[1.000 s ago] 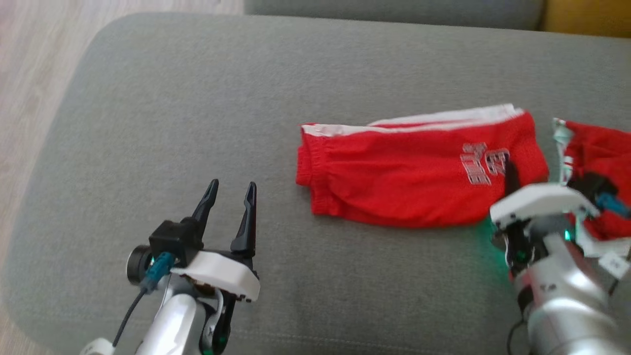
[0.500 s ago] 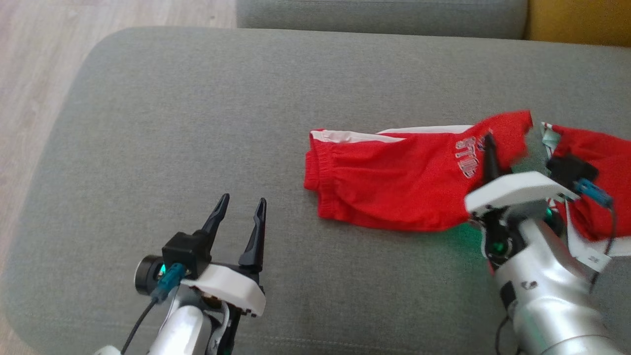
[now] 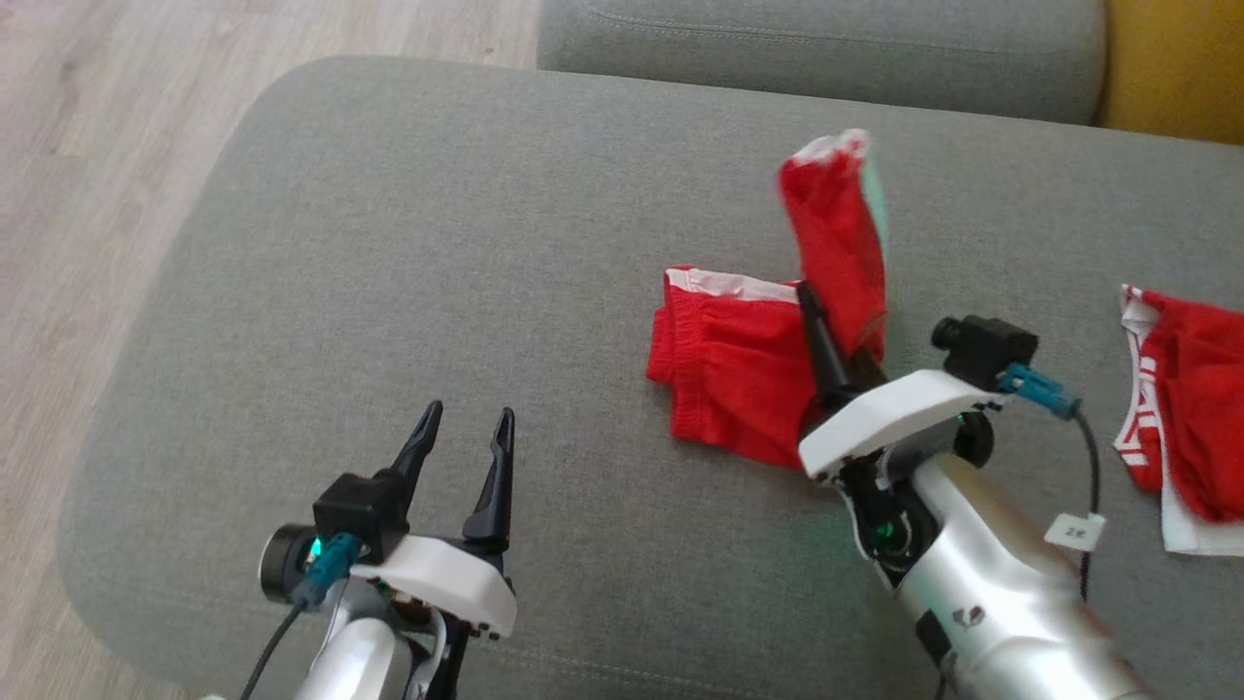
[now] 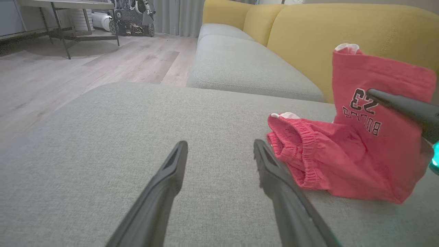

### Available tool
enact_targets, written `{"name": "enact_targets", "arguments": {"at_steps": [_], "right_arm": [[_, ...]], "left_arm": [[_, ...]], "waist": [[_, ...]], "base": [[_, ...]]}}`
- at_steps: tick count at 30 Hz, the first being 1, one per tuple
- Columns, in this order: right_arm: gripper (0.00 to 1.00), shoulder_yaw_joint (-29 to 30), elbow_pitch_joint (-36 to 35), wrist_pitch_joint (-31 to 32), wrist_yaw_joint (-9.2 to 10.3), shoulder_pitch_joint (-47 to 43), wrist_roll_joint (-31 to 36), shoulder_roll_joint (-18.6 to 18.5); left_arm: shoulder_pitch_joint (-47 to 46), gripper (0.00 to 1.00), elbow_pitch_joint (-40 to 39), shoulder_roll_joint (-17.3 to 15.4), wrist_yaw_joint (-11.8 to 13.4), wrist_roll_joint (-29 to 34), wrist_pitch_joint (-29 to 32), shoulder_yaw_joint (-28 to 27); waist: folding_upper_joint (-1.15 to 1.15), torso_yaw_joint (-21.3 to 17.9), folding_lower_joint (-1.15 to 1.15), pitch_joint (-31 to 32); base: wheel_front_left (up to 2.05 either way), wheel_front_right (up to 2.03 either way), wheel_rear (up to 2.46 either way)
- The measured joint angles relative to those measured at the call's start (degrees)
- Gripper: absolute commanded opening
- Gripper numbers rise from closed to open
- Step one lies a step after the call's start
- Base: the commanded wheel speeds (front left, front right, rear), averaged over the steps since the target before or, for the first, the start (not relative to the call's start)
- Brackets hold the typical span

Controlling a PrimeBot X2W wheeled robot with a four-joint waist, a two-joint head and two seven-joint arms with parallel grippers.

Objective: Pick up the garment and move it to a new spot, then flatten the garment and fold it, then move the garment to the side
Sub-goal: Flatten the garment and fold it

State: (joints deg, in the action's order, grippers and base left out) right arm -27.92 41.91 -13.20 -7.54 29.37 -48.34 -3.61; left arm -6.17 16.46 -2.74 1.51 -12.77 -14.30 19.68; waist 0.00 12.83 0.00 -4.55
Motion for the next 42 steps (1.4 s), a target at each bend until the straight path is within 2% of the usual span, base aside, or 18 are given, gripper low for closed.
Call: {"name": "enact_targets", "arguments": {"at_steps": [8,11,12,13,19,23,29,34,38,42], "right_arm": [[0.00,-5.08,0.66,0.00,0.00,-0.09,-0.97,0.00],[0.00,-8.80,0.73,0.07,0.00,-0.07,-1.81,-0.01],[0.62,-9.66,0.91,0.10,0.00,-0.06,-2.00,-0.01],[1.00,-10.65,1.03,0.10,0.00,-0.07,-2.34,-0.01],[1.00,-18.13,-0.48,0.96,0.00,-0.20,-6.17,-0.20],[1.00,-21.14,-0.03,1.42,0.00,-0.19,-7.36,-0.20],[1.00,-25.50,3.24,6.75,0.00,-0.04,-10.68,-0.22],[1.00,-26.59,3.90,6.44,0.00,1.32,-12.87,-0.19],[1.00,-26.69,3.99,3.92,0.00,3.21,-13.51,-0.20],[1.00,-23.64,4.22,0.76,0.00,4.64,-12.09,-0.16]], "left_arm": [[0.24,1.00,0.16,-0.01,0.00,-0.48,0.00,0.11],[0.23,1.00,0.16,-0.01,0.01,-0.48,0.00,0.13],[0.23,1.00,0.16,-0.01,0.01,-0.48,0.00,0.13],[0.23,1.00,0.16,-0.01,0.02,-0.48,0.00,0.14],[0.19,1.00,0.18,-0.01,0.07,-0.55,0.00,0.33],[0.18,1.00,0.20,-0.01,0.09,-1.09,0.00,0.37],[0.01,1.00,0.24,-0.01,0.51,-1.21,0.00,0.98],[0.01,1.00,0.24,-0.01,0.60,-1.68,0.00,1.35],[0.02,1.00,0.21,0.00,0.68,-1.68,0.00,0.20],[0.03,1.00,-0.94,0.02,0.68,-2.19,0.00,-1.33]], "waist": [[0.00,1.50,0.00,-0.48],[0.00,1.97,0.00,-0.87],[0.00,2.03,0.00,-0.97],[0.00,2.07,0.00,-1.06],[0.00,2.38,0.00,-1.64],[0.00,2.18,0.00,-1.91],[0.00,1.85,0.00,-2.32],[0.00,1.22,0.00,-2.34],[0.00,0.00,0.00,-1.93],[0.00,-1.78,0.00,-1.02]], "base": [[0.00,0.00,0.00],[0.00,0.00,0.00],[0.00,0.00,0.00],[0.00,0.00,0.00],[0.00,0.00,0.00],[0.00,0.00,0.00],[0.00,0.00,0.00],[0.00,0.00,0.00],[0.00,0.00,0.00],[0.00,0.00,0.00]]}}
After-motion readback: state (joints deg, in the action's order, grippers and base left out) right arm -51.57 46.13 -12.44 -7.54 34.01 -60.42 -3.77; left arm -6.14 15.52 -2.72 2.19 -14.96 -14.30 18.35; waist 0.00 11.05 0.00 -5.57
